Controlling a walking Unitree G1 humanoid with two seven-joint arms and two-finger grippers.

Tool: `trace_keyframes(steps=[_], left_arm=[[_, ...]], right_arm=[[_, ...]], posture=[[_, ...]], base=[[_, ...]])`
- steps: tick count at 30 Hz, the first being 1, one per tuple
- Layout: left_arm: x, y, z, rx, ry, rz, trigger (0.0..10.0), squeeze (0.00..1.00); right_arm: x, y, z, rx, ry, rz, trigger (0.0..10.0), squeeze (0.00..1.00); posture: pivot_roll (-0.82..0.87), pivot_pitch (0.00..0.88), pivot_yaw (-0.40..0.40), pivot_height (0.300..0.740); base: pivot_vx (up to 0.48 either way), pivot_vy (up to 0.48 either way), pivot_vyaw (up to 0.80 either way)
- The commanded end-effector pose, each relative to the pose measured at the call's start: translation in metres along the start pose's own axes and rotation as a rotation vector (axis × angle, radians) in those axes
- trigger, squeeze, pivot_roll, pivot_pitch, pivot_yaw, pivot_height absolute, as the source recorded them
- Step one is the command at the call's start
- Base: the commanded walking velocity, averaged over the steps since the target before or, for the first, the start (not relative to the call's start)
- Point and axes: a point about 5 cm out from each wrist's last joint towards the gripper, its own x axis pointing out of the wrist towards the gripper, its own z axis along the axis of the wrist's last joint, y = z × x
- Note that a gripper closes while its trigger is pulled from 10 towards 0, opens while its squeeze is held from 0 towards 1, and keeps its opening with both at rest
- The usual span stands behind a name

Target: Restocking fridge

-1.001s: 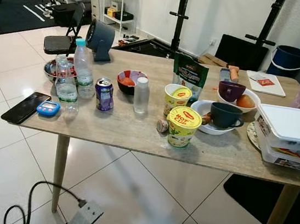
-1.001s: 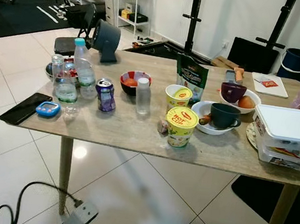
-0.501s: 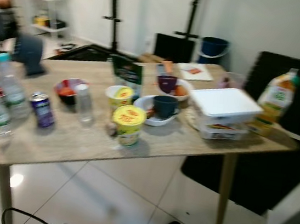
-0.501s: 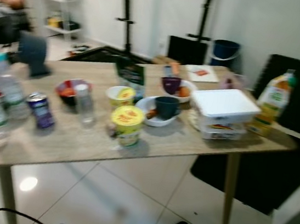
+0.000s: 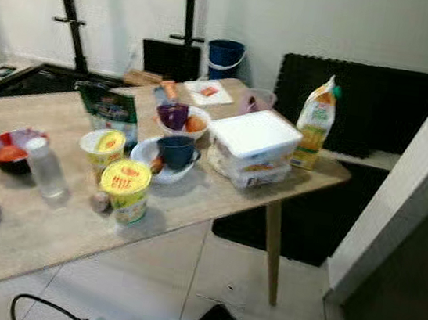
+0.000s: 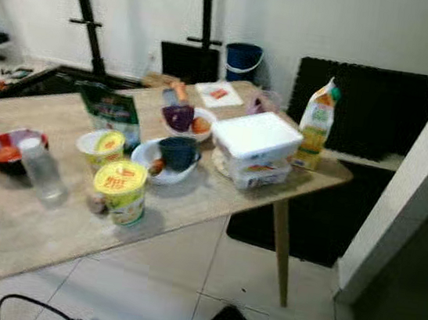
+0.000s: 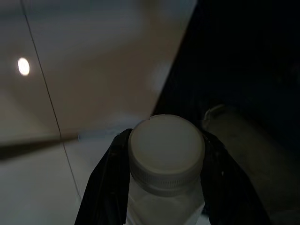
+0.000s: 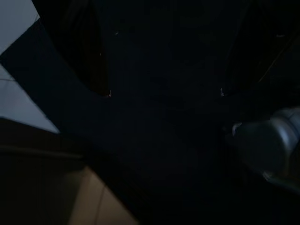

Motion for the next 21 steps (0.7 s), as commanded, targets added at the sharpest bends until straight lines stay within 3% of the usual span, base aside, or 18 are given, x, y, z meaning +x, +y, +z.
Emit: trace_keyframes(steps=[1, 21], left_arm=[[-0.0009, 0.0009, -0.0090, 0.006, 0.035, 0.005, 10.0, 0.00], [-0.0005, -0.0017, -0.0081, -0.009, 0.029, -0.008, 10.0, 0.00]], right_arm=[[-0.0002, 0.0062, -0.0041, -0.001, 0.011, 0.014, 10.0, 0.00], [-0.0003, 0.0073, -0.0058, 0.005, 0.018, 0.015, 10.0, 0.00]], posture=[[-0.09, 0.008, 0.035, 0.740], [-0.09, 0.009, 0.042, 0.740]], base=[[0.000, 0.000, -0.76], [0.000, 0.000, -0.76]])
